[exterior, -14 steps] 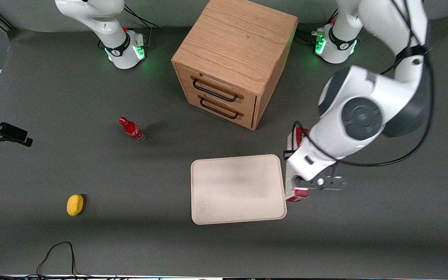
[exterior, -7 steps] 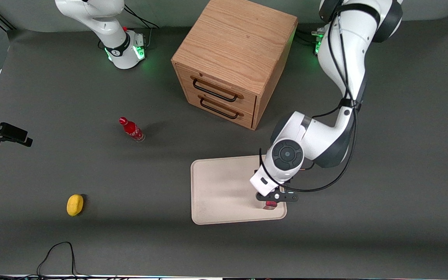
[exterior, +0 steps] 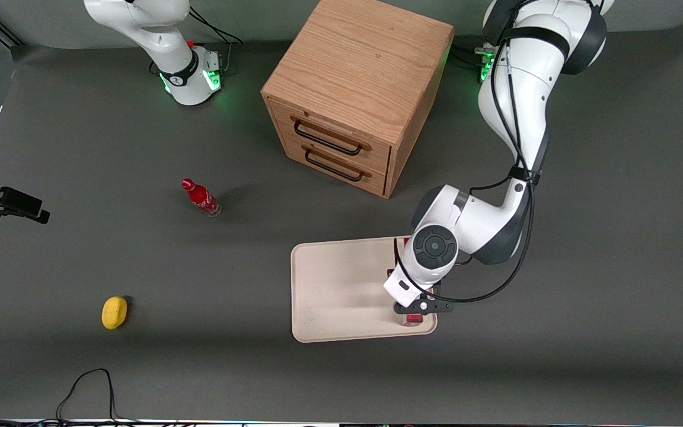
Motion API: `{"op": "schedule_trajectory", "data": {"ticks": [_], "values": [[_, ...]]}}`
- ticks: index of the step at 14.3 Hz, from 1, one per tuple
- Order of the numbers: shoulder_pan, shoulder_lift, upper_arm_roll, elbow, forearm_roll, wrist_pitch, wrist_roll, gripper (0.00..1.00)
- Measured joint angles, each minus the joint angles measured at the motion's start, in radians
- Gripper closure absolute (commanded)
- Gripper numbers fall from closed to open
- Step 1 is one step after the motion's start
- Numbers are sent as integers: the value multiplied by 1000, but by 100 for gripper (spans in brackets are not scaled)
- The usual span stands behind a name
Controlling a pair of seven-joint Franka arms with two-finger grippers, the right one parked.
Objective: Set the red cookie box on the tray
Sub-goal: 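Lower the box onto the tray and open the left gripper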
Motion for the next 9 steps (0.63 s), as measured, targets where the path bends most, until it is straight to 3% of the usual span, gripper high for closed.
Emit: {"op": "schedule_trajectory", "data": {"ticks": [5,9], "values": [[15,-86,22,0,1,-3,0,0],[110,-339,35,-170,2,-70,66,0]]}}
